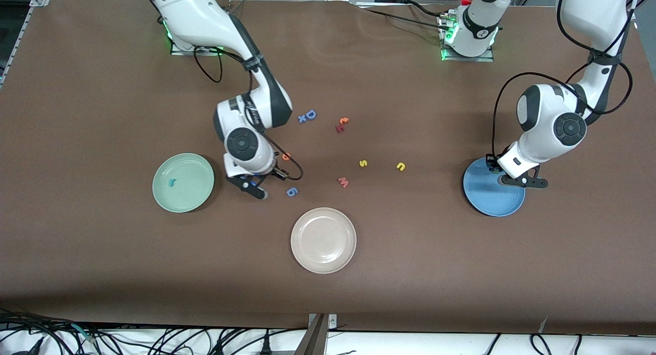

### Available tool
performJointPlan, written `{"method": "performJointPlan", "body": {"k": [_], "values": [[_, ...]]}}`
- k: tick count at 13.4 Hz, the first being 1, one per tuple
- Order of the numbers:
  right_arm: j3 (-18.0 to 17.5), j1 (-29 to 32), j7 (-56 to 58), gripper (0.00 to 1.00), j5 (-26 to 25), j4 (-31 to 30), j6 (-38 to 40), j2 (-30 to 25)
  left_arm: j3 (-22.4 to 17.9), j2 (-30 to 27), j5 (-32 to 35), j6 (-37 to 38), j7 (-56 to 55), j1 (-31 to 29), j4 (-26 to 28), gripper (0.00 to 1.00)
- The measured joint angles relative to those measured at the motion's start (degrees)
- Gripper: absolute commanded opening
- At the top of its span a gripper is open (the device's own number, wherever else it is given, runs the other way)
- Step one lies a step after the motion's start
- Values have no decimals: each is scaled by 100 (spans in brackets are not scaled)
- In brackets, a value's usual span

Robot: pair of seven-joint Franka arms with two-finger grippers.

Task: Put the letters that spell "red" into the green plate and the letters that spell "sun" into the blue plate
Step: 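Drop the green letter on the blue plate while the right gripper lifts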

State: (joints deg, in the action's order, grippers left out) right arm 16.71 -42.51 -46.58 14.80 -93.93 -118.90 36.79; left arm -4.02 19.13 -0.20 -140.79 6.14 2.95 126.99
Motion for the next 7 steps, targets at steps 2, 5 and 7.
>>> {"method": "performJointPlan", "body": {"k": [2, 5, 7], "values": [[581, 38, 971, 9, 1, 2, 693, -307, 0, 19, 0, -6, 0, -13, 0, 77], [1221, 161, 2224, 9, 2, -56, 984, -371, 3, 21, 0, -42, 0, -17, -2, 100], [1305, 453, 2913, 9, 3, -153, 928, -280, 86, 21, -138, -43, 0, -20, -3, 100]]}}
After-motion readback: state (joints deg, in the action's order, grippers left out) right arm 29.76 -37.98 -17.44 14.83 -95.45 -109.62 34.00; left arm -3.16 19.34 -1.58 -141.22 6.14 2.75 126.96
